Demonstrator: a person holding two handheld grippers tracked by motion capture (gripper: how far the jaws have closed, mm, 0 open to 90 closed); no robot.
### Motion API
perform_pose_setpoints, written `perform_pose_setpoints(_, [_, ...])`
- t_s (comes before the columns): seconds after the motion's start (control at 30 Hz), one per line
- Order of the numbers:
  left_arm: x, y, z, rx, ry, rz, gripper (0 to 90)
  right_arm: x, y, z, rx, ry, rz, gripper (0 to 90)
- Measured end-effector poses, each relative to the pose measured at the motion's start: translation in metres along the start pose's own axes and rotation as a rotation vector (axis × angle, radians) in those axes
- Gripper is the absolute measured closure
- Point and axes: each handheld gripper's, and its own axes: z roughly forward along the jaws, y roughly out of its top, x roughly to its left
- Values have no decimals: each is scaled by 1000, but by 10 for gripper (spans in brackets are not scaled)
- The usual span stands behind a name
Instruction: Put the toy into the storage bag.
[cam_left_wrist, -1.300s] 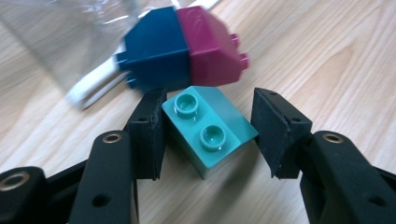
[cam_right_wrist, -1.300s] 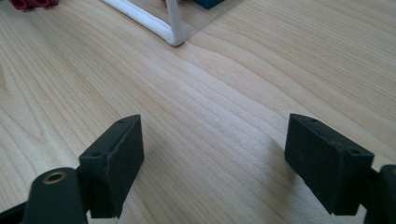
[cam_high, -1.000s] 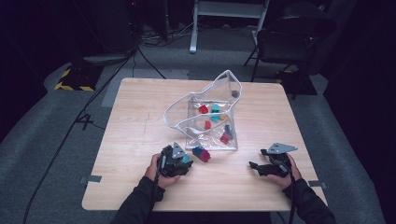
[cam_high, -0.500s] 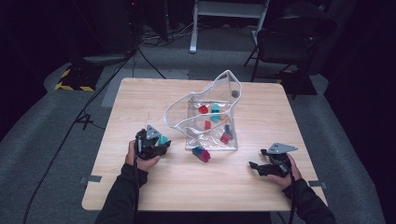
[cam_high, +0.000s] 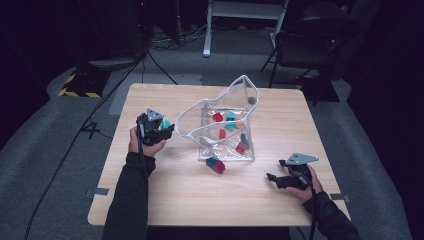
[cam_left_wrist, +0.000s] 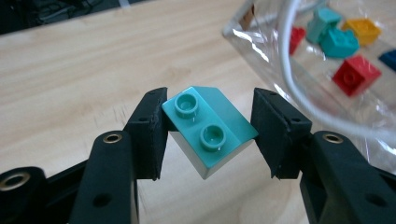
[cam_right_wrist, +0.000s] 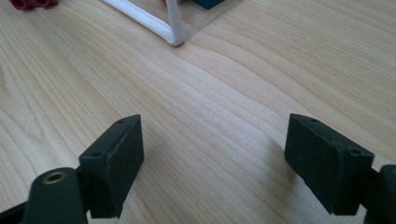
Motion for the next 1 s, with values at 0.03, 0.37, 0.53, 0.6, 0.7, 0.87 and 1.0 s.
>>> perform_pose_setpoints(0.03, [1,5,0,-6,0,-5,481,0,0,0,0,0,0,201])
perform_pose_setpoints(0.37, [2,43,-7,-77,-10,-47,481,0,0,0,0,0,0,202])
perform_pose_setpoints(0.53, [-7,60,-13,-102,-18,-31,481,0,0,0,0,0,-1,202])
perform_pose_setpoints(0.6, [-12,65,-14,-111,-23,-18,481,0,0,0,0,0,0,202])
perform_pose_setpoints(0.7, [-19,74,-17,-122,-35,-2,481,0,0,0,0,0,0,202])
perform_pose_setpoints(0.87, [-35,87,-15,-128,-58,34,481,0,0,0,0,0,0,202])
perform_pose_setpoints(1.0, [-48,96,-11,-129,-83,63,481,0,0,0,0,0,-1,202])
